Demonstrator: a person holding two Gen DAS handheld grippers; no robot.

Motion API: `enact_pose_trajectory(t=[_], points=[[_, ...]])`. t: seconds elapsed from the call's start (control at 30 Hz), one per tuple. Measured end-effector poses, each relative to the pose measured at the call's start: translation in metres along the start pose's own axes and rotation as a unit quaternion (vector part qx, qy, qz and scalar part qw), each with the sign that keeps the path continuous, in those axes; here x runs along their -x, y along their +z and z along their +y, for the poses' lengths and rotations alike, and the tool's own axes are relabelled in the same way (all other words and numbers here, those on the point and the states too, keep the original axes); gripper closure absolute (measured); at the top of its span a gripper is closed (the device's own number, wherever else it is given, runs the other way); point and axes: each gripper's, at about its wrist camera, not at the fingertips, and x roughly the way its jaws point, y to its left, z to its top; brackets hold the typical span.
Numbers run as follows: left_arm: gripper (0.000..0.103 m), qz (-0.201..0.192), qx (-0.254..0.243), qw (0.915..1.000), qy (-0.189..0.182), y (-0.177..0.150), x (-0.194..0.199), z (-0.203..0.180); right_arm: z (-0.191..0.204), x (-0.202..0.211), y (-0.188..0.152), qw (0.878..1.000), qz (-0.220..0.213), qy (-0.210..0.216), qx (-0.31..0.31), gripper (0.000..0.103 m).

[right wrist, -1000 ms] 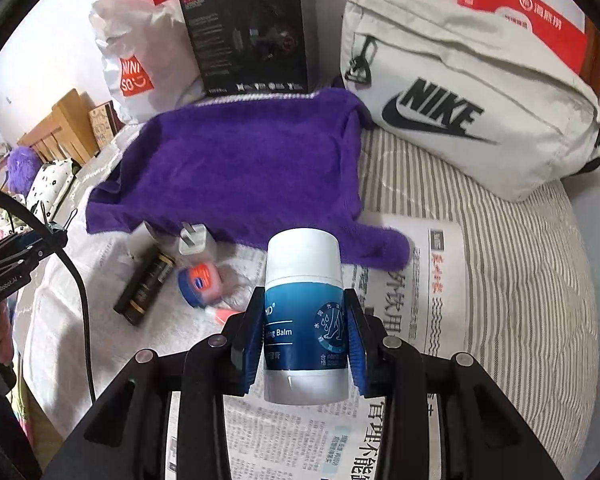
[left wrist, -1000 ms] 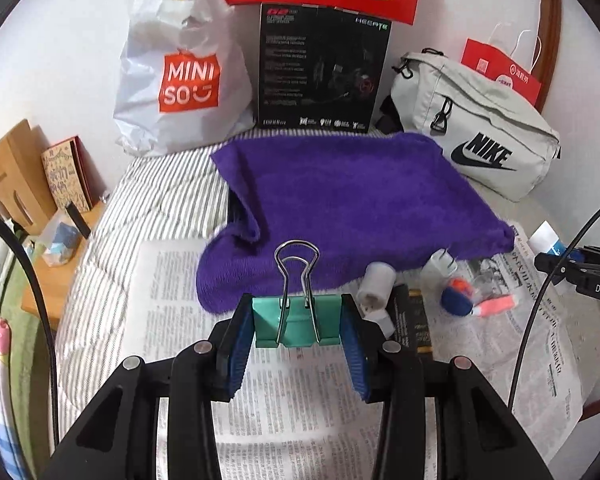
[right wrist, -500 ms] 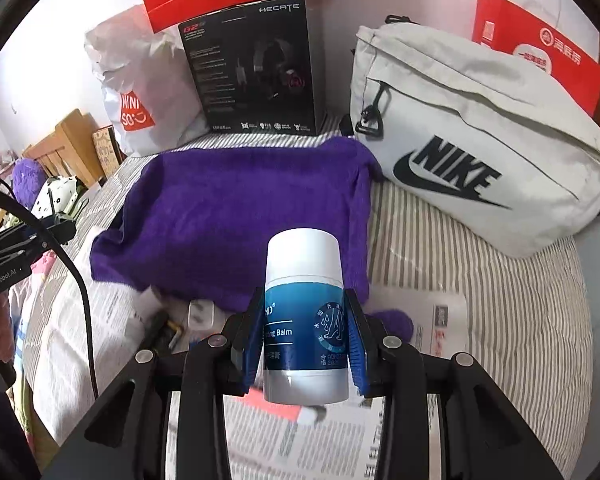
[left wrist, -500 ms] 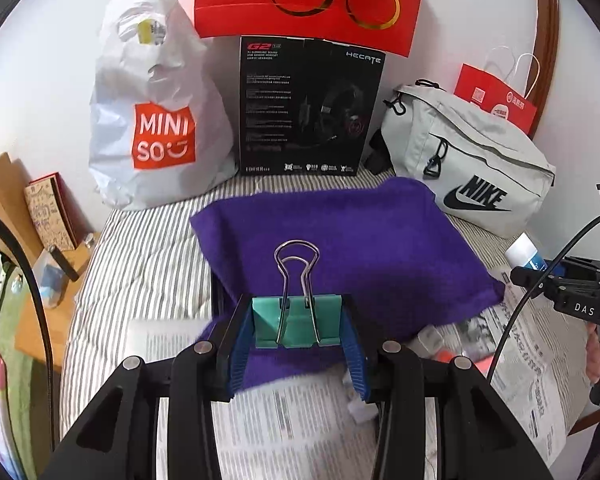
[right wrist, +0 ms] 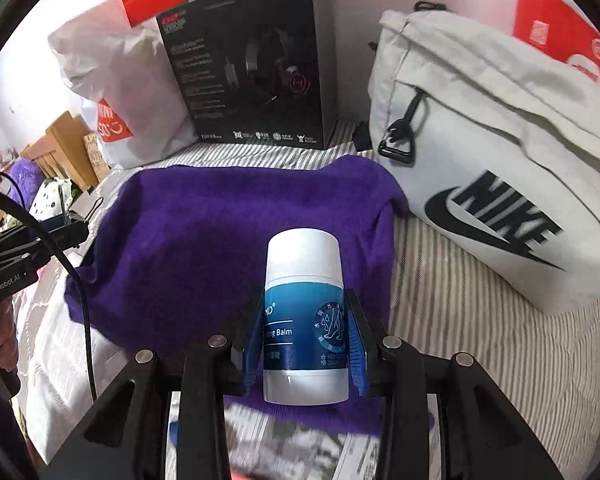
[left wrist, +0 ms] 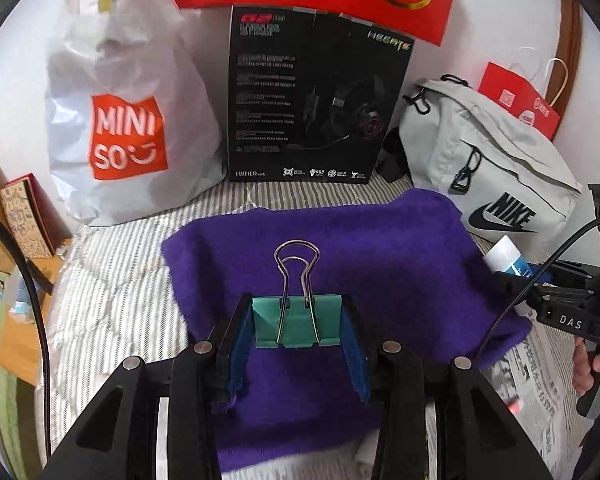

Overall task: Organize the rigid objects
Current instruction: 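Carry the clip with the left tool onto the purple towel while the right tool carries the bottle there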

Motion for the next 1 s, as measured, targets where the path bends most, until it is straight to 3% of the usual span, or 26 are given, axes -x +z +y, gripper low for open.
enact_pose_trajectory(t=[0.43, 1.0], points=[[0.064, 0.042, 0.011, 0.9990, 0.009, 0.006, -0.074, 0.009, 0.004, -0.067, 0.026, 0.999, 0.037, -0.010, 0.017, 0.067], [0.064, 0.085, -0.027, 0.9948, 0.049, 0.005, -0.098, 0.004, 0.012, -0.085, 0.029, 0.997, 0.054, -0.029, 0.041, 0.066]])
